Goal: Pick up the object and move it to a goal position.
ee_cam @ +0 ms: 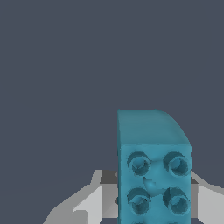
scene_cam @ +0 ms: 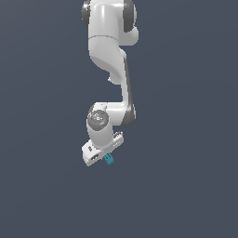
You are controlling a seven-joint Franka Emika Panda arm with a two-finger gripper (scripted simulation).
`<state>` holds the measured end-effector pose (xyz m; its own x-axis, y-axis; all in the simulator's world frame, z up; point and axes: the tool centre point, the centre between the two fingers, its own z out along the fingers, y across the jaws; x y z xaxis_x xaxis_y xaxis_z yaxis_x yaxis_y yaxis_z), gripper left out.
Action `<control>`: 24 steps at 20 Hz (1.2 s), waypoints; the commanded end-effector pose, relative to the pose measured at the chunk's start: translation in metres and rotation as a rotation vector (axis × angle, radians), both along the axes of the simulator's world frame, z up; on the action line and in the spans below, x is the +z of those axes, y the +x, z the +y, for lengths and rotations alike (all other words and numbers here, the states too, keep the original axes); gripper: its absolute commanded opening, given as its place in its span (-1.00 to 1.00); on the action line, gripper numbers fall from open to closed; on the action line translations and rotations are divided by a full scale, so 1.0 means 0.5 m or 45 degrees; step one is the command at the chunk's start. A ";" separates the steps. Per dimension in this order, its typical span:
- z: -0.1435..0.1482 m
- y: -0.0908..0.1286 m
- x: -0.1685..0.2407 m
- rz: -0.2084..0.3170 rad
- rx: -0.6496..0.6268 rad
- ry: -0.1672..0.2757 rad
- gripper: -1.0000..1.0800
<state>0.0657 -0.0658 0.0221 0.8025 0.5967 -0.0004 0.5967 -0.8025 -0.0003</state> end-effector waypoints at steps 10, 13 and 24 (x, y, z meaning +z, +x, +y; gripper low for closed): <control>-0.079 0.000 0.074 0.000 0.000 0.000 -1.00; -0.128 0.001 0.121 0.000 0.000 0.000 -1.00; -0.295 0.009 0.281 -0.001 0.000 0.001 -1.00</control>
